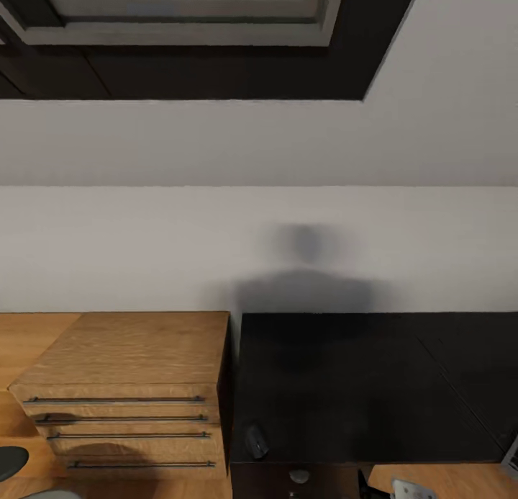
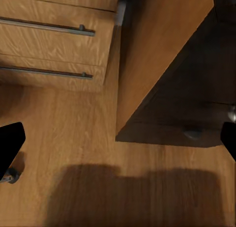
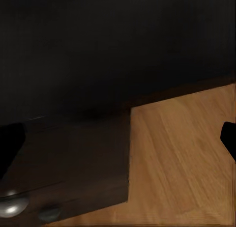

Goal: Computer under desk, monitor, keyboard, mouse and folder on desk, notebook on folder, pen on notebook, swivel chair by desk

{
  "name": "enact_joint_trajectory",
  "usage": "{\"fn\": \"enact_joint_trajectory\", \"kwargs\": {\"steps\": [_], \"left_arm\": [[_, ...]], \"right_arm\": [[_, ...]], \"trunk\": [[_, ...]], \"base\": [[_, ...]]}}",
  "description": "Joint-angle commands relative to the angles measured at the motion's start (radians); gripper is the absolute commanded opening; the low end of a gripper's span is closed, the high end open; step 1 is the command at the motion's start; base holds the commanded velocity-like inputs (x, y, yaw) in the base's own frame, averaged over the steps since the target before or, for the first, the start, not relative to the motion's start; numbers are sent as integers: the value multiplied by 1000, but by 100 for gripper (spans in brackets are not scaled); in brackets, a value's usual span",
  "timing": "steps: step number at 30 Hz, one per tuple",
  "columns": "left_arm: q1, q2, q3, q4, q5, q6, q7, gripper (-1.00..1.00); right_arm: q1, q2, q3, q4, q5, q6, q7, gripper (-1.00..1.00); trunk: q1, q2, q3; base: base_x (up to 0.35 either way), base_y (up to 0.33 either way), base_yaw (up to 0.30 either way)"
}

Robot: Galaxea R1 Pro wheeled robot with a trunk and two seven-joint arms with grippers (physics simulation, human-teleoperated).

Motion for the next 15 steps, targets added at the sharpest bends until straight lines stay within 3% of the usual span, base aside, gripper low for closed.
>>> {"fn": "enact_joint_trajectory", "kwargs": {"steps": [1,6,15], "left_arm": [[0,0,-3,-2,10,3,6,100],[0,0,-3,-1,10,3,6,100],[0,0,-4,17,10,3,6,100]], "right_arm": [[-1,1,-1,2,-2,-7,-1,100],[-1,1,-1,4,-3,-22,-1,100],[-1,-3,-3,6,-5,-27,3,100]], "trunk": [[0,-1,-1],[0,-1,-1],[0,-1,-1]], "base": [[0,-76,-262],[0,-75,-216],[0,-48,-30]]}}
